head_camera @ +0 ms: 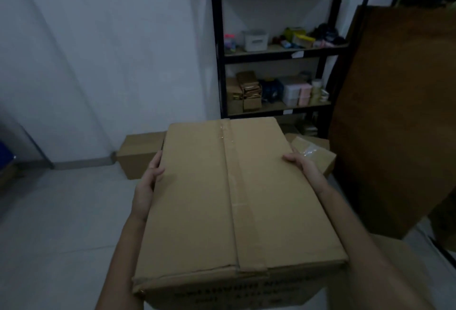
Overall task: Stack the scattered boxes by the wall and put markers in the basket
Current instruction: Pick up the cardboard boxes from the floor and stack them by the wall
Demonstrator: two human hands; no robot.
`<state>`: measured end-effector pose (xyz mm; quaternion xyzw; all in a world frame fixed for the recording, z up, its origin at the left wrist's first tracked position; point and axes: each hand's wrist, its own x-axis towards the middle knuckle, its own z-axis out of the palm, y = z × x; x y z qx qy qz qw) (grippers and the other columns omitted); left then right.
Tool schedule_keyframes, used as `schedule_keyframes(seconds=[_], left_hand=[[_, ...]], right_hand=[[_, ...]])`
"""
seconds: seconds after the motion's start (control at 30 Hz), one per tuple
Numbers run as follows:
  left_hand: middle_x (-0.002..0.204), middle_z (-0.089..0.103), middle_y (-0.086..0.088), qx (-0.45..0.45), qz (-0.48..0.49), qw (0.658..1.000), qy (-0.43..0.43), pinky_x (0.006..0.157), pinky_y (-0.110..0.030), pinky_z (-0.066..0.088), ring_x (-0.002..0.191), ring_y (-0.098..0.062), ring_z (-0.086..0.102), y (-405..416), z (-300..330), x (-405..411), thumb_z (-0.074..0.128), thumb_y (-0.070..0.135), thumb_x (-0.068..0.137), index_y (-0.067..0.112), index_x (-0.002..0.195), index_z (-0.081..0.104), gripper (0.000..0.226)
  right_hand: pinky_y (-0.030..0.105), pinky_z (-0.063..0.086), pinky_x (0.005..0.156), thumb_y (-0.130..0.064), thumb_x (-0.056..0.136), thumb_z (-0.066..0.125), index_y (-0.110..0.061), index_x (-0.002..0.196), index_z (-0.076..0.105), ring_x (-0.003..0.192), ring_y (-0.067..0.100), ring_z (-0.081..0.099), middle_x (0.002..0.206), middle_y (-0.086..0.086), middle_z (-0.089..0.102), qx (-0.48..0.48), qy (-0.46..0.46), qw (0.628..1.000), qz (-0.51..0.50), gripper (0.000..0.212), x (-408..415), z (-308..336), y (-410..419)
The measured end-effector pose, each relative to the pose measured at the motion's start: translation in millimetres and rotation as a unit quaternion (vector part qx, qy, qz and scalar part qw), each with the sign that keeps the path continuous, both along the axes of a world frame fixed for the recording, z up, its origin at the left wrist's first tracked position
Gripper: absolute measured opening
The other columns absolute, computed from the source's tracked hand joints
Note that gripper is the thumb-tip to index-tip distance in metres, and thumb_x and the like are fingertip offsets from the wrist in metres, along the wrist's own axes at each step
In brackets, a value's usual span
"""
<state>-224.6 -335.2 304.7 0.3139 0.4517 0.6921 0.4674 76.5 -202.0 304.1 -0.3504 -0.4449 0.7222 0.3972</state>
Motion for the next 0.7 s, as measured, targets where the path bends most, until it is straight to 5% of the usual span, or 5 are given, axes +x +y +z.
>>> schedule_keyframes(seconds=[0.1,0.23,0.47,0.7], left_hand=[[0.113,0.070,0.006,-0.005,0.025,1.000,-0.009,0.068,-0.018,0.056,0.093,-0.011,0.069,5,17,-23,0.031,0.011,0.098,0.023,0.139,0.049,0.046],[0.125,0.064,-0.001,-0.009,0.045,0.999,-0.028,0.069,-0.019,0.057,0.099,-0.015,0.066,24,31,-56,0.031,0.011,0.098,0.021,0.141,0.047,0.047],[0.117,0.069,-0.001,-0.018,0.063,0.997,-0.031,0.071,-0.022,0.056,0.095,-0.017,0.068,70,39,-115,0.028,0.009,0.097,0.017,0.140,0.048,0.048],[0.146,0.047,-0.016,-0.026,0.086,0.994,-0.062,0.094,-0.041,0.041,0.133,-0.039,0.043,128,33,-180,0.028,0.007,0.097,0.016,0.148,0.038,0.054]], right_hand=[[0.039,0.053,0.082,-0.015,0.093,0.047,-0.026,0.150,0.036,0.107,0.033,0.062,0.135,0.015,0.057,-0.008,-0.024,1.000,0.010,0.059,-28,23,14],[0.039,0.051,0.085,-0.011,0.095,0.044,-0.021,0.151,0.035,0.103,0.032,0.061,0.139,0.020,0.054,-0.014,-0.026,0.999,0.024,0.058,-67,42,45],[0.042,0.050,0.093,-0.015,0.092,0.052,-0.028,0.154,0.028,0.118,0.036,0.058,0.137,0.012,0.055,0.001,-0.075,0.995,0.072,0.067,-135,49,110],[0.054,0.041,0.108,-0.030,0.083,0.069,-0.040,0.149,0.035,0.117,0.032,0.062,0.133,0.006,0.061,-0.007,-0.108,0.989,0.101,0.076,-199,26,182]])
